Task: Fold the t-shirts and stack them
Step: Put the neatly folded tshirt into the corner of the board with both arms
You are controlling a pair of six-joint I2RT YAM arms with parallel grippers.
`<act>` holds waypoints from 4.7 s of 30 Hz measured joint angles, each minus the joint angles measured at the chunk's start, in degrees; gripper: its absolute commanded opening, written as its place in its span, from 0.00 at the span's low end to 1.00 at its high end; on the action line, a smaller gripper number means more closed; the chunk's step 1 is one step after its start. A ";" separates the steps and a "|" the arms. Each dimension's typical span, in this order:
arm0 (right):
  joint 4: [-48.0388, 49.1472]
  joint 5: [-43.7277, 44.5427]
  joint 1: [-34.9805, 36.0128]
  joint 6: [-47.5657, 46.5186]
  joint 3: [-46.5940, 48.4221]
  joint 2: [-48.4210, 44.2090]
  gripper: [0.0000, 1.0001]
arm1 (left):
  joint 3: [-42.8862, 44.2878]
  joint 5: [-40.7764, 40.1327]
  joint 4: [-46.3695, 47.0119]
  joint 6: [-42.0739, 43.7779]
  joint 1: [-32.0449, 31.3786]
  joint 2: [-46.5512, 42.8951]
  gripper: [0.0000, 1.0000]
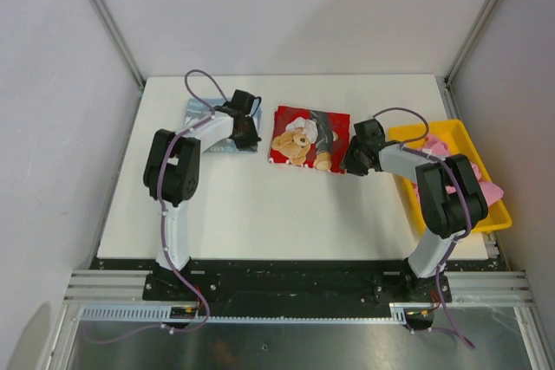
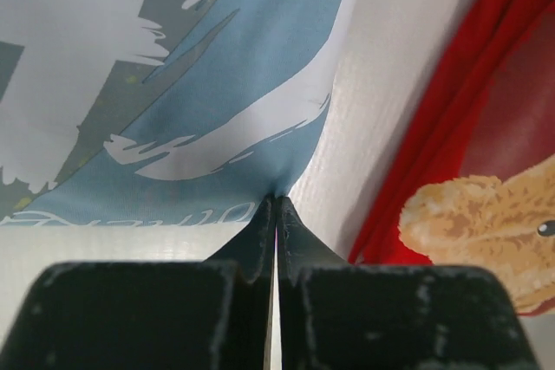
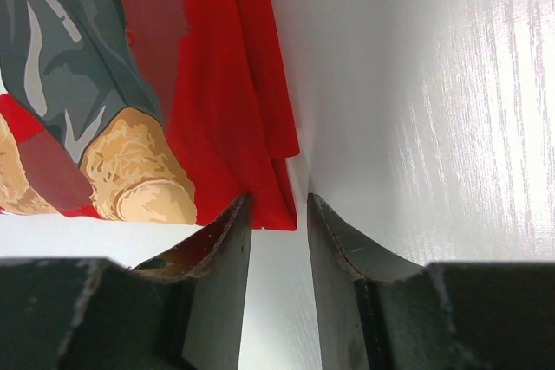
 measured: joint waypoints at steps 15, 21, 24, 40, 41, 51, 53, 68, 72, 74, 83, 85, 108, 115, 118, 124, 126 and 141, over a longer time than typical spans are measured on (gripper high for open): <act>1.16 -3.10 -2.45 2.03 -2.03 -0.42 0.00 | -1.44 3.21 0.44 -6.82 -4.39 -2.27 0.00; -3.15 -3.13 -6.25 -0.07 -7.54 -6.73 0.00 | -2.34 3.37 0.68 -8.72 -7.61 -3.39 0.00; -5.51 -3.10 -7.10 -1.18 -8.96 -8.81 0.04 | -2.36 3.98 0.92 -9.18 -8.92 -3.39 0.03; -13.84 -2.40 -8.72 -5.64 -1.14 -14.91 0.47 | -4.11 10.51 2.34 -5.27 -10.10 -8.87 0.43; -13.46 -2.34 -9.38 -5.81 0.50 -14.38 0.47 | -4.70 10.80 2.51 -5.01 -10.12 -9.68 0.42; -8.72 -1.95 -14.25 -6.67 13.90 1.09 0.48 | -8.09 12.94 2.64 -3.50 -10.71 -11.17 0.45; -8.50 -1.99 -14.49 -6.69 15.69 3.82 0.47 | -8.09 13.33 2.84 -3.21 -10.80 -11.08 0.46; -8.20 -1.99 -14.62 -6.69 19.15 9.94 0.47 | -8.07 14.34 4.57 -3.74 -12.28 -5.27 0.44; -8.20 -1.99 -14.62 -6.69 19.50 9.94 0.46 | -8.09 13.64 4.94 -4.48 -13.20 -4.26 0.41; -8.17 -1.99 -14.62 -6.69 19.69 9.94 0.47 | -8.26 12.74 5.25 -4.79 -13.60 -4.22 0.39; -8.13 -2.05 -14.69 -6.69 19.78 10.08 0.47 | -12.52 7.54 7.48 -7.82 -14.23 -6.34 0.03; -8.11 -2.23 -14.73 -6.69 19.85 10.34 0.47 | -13.27 6.99 7.89 -8.15 -14.29 -6.97 0.01; 0.13 -9.60 -11.50 -8.28 8.76 5.86 0.59 | -28.06 8.22 9.49 -6.95 -12.26 -17.90 0.00; 2.95 -10.84 -10.64 -8.68 7.17 5.33 0.59 | -28.20 9.31 9.20 -6.10 -10.97 -17.97 0.00; 4.37 -10.58 -9.90 -8.70 7.17 5.35 0.57 | -28.20 9.38 9.18 -6.03 -10.93 -17.97 0.00; 6.75 -9.42 -8.52 -9.09 7.17 7.41 0.55 | -28.20 9.77 9.16 -5.66 -10.78 -17.97 0.00; 7.45 -8.92 -8.07 -9.11 7.21 7.63 0.55 | -28.20 9.79 9.14 -5.66 -10.75 -17.97 0.00; 5.84 -0.96 -3.06 -6.86 7.63 8.02 0.09 | -28.02 10.25 8.59 -5.57 -10.60 -17.97 0.00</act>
